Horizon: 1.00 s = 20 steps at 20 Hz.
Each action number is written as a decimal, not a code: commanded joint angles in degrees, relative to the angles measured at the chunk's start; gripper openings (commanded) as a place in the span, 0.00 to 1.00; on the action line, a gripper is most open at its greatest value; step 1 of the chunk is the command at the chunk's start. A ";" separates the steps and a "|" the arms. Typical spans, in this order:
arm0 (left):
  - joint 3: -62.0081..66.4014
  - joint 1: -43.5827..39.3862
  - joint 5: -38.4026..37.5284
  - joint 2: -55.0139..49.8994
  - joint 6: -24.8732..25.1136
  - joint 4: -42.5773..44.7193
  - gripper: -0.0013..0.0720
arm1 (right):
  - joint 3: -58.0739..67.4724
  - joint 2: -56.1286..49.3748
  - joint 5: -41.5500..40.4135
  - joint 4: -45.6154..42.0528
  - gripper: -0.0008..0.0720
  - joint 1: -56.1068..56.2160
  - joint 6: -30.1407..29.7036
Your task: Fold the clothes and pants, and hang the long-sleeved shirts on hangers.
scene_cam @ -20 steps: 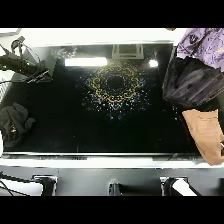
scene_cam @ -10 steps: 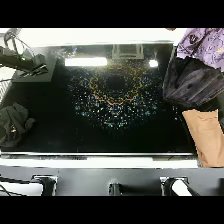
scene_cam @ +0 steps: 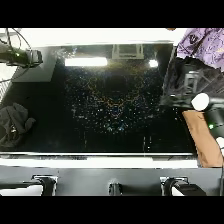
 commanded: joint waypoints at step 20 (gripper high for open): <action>-14.12 -0.79 5.75 6.64 4.07 -1.05 0.04 | 0.13 0.09 -2.25 -0.28 0.06 8.48 2.10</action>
